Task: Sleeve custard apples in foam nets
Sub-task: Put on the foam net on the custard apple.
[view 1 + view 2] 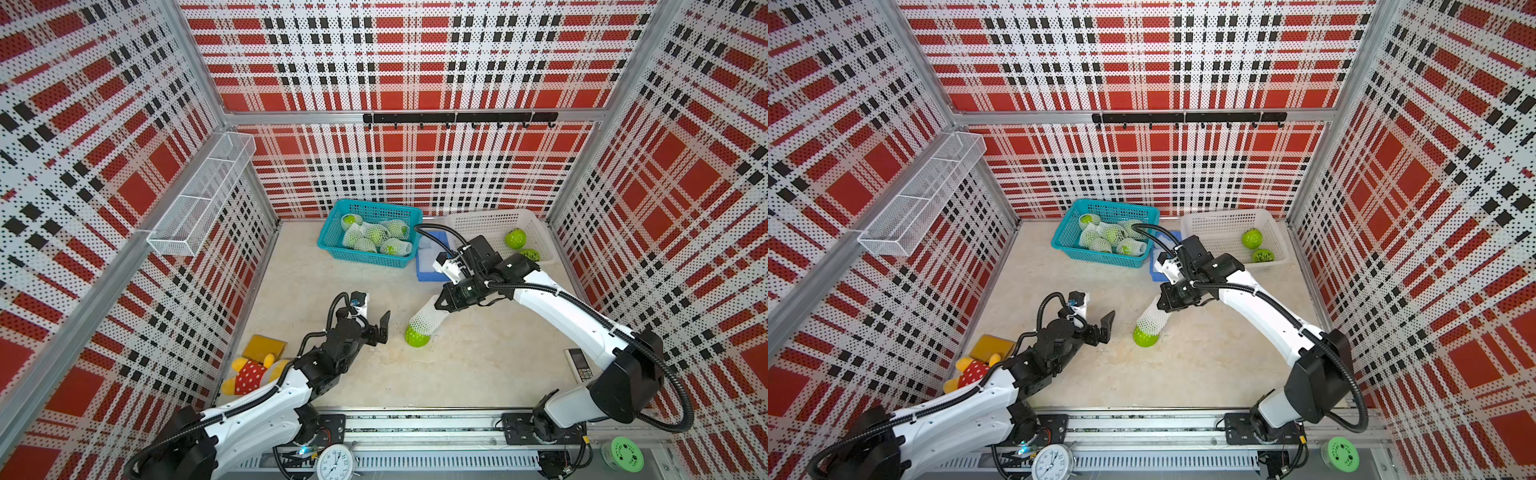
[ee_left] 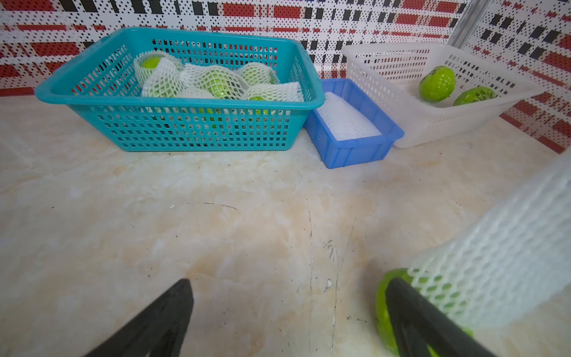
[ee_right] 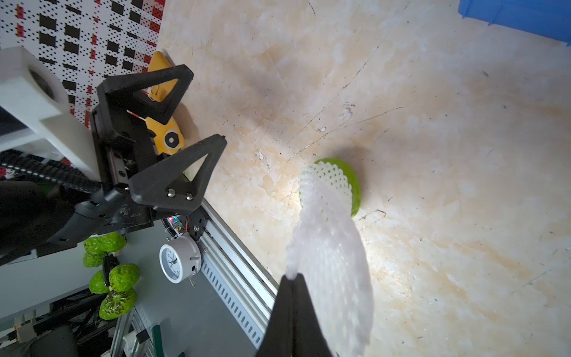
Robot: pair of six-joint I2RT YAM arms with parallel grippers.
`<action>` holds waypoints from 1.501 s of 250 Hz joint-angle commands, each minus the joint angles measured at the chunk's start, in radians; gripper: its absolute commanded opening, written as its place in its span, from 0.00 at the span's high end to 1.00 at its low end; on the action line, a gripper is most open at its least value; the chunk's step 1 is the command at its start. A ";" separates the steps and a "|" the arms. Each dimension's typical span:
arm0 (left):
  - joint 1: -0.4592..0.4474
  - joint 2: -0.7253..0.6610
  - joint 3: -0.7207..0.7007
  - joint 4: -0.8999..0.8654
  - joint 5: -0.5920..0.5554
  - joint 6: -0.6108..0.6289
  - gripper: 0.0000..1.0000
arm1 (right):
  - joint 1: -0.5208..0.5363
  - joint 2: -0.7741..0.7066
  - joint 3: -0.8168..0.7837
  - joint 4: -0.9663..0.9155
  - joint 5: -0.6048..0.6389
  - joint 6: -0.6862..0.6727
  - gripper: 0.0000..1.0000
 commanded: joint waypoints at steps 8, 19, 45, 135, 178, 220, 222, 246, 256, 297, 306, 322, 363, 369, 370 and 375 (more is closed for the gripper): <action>-0.006 0.008 -0.001 0.035 -0.031 -0.032 0.00 | 0.005 0.016 0.027 -0.012 -0.030 -0.005 1.00; -0.007 0.007 -0.001 0.035 -0.030 -0.031 0.00 | 0.005 0.020 0.030 -0.017 -0.032 -0.008 1.00; -0.006 0.006 -0.002 0.037 -0.031 -0.031 0.00 | 0.008 0.035 0.040 -0.035 -0.041 -0.018 1.00; -0.008 0.006 -0.013 0.047 -0.028 -0.032 0.00 | 0.049 0.088 0.110 -0.108 -0.051 -0.045 1.00; -0.011 0.005 -0.022 0.056 -0.026 -0.055 0.00 | 0.055 0.097 0.147 -0.132 -0.060 -0.048 1.00; -0.013 0.003 -0.028 0.059 -0.033 -0.053 0.00 | 0.073 0.118 0.156 -0.142 -0.053 -0.051 1.00; -0.012 0.002 -0.028 0.059 -0.033 -0.053 0.00 | 0.075 0.120 0.156 -0.141 -0.051 -0.051 1.00; -0.013 0.000 -0.030 0.060 -0.035 -0.053 0.00 | 0.083 0.134 0.157 -0.142 -0.026 -0.058 1.00; -0.013 -0.002 -0.030 0.061 -0.035 -0.053 0.00 | 0.084 0.139 0.155 -0.137 -0.014 -0.058 1.00; -0.013 -0.008 -0.035 0.060 -0.040 -0.053 0.00 | 0.084 0.153 0.151 -0.120 0.022 -0.063 1.00; -0.014 -0.008 -0.035 0.061 -0.041 -0.053 0.00 | 0.084 0.157 0.149 -0.118 0.022 -0.065 1.00; -0.014 -0.008 -0.035 0.060 -0.042 -0.053 0.00 | 0.086 0.165 0.148 -0.115 0.019 -0.068 1.00; -0.015 0.003 -0.036 0.064 -0.044 -0.058 0.00 | 0.091 0.176 0.144 -0.101 0.015 -0.070 1.00; -0.014 0.006 -0.036 0.065 -0.041 -0.059 0.00 | 0.091 0.177 0.143 -0.101 0.014 -0.070 1.00; -0.015 0.006 -0.036 0.065 -0.041 -0.060 0.00 | 0.090 0.178 0.143 -0.100 0.015 -0.069 1.00; -0.014 0.007 -0.036 0.067 -0.039 -0.060 0.00 | 0.091 0.180 0.143 -0.099 0.013 -0.070 1.00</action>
